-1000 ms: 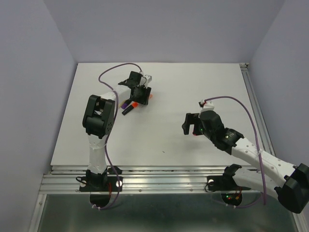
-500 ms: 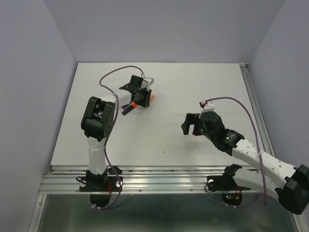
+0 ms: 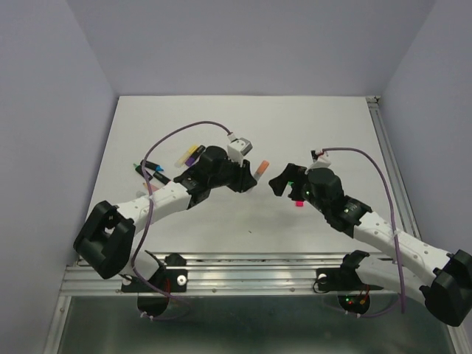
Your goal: Open the pen caps
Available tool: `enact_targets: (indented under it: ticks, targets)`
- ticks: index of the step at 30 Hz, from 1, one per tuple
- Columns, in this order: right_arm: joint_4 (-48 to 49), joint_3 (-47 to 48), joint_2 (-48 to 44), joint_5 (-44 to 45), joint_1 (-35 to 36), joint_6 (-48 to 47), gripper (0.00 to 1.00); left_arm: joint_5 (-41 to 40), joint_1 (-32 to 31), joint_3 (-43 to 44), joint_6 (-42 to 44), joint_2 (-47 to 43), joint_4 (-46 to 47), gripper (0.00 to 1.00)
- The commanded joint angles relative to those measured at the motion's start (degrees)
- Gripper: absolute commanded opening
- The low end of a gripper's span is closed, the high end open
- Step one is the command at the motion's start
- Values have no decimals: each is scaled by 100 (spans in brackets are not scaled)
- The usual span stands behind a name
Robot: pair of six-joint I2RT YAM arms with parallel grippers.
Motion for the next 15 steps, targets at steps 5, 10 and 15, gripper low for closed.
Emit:
enact_targets:
  ticks: [5, 10, 15]
  targets:
    - [1412, -125, -314, -81, -40, 718, 100, -786, -1109, -480, -846, -690, 787, 0]
    - [1642, -258, -385, -220, -48, 850, 100, -911, -1426, -507, -1021, -937, 796, 0]
    - [1448, -143, -244, -458, -40, 876, 98, -990, -1558, -507, -1075, -981, 796, 0]
